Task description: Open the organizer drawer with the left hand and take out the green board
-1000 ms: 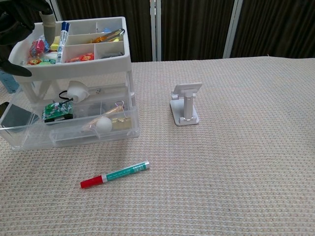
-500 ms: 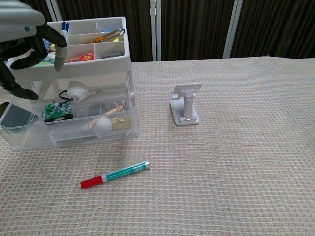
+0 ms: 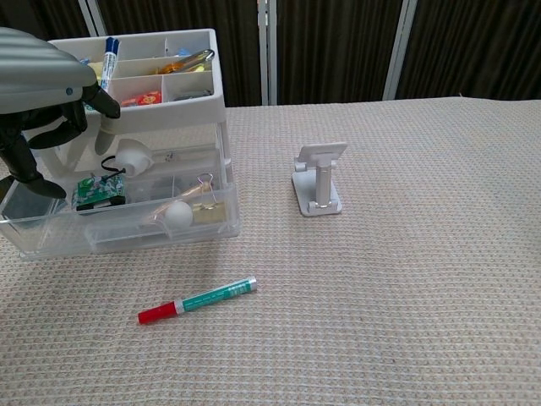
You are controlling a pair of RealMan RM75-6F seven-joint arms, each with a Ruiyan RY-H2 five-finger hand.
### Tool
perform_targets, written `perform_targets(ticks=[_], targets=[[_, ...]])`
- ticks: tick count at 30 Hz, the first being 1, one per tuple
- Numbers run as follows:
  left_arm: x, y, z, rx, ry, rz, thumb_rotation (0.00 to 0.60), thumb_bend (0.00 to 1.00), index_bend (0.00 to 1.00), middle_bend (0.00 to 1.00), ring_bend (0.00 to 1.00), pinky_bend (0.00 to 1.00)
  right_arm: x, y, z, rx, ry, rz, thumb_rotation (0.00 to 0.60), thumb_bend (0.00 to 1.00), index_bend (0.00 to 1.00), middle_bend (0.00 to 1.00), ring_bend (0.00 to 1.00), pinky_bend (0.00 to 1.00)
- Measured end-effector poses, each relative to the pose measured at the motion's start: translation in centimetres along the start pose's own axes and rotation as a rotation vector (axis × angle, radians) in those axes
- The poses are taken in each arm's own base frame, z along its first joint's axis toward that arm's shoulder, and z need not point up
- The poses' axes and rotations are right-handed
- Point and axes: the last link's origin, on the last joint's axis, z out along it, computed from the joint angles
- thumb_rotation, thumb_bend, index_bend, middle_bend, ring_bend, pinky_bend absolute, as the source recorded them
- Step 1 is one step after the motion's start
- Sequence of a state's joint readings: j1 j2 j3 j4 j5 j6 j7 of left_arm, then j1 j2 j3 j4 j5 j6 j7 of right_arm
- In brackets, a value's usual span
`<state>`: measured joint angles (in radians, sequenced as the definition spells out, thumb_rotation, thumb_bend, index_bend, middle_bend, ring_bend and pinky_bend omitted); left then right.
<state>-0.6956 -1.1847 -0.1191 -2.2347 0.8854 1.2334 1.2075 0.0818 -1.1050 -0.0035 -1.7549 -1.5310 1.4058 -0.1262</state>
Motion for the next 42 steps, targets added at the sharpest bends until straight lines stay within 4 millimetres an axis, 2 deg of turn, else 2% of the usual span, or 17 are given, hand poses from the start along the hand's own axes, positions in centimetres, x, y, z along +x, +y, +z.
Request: perform_targets(ticks=[5, 13, 17, 26, 32, 42], targets=[[-0.2, 0.2, 0.0, 0.015, -0.028, 0.011, 0.600, 0.00, 0.46, 0.79, 0.78, 0.63, 0.1, 0.0, 0.0, 0.004, 0.001, 0.003, 0.600, 0.02, 0.11, 0.00, 0.00, 0.00], [-0.3, 0.6, 0.2, 0.031, -0.062, 0.025, 0.600, 0.06, 0.40, 0.79, 0.78, 0.64, 0.0, -0.1, 0.0, 0.009, 0.001, 0.005, 0.600, 0.02, 0.11, 0.00, 0.00, 0.00], [-0.4, 0.6, 0.3, 0.034, -0.073, 0.028, 0.600, 0.18, 0.40, 0.79, 0.78, 0.64, 0.0, -0.1, 0.0, 0.009, 0.000, 0.006, 0.600, 0.02, 0.11, 0.00, 0.00, 0.00], [-0.4, 1.2, 0.5, 0.025, -0.094, 0.019, 0.600, 0.19, 0.40, 0.79, 0.78, 0.64, 0.0, -0.1, -0.1, 0.012, 0.003, 0.008, 0.600, 0.01, 0.11, 0.00, 0.00, 0.00], [-0.4, 1.5, 0.6, 0.023, -0.102, 0.026, 0.600, 0.33, 0.40, 0.79, 0.78, 0.64, 0.1, -0.1, -0.1, 0.015, 0.007, 0.011, 0.600, 0.01, 0.11, 0.00, 0.00, 0.00], [-0.2, 1.5, 0.5, 0.027, -0.102, 0.029, 0.600, 0.33, 0.40, 0.79, 0.78, 0.64, 0.1, -0.2, -0.1, 0.018, 0.012, 0.013, 0.600, 0.01, 0.11, 0.00, 0.00, 0.00]])
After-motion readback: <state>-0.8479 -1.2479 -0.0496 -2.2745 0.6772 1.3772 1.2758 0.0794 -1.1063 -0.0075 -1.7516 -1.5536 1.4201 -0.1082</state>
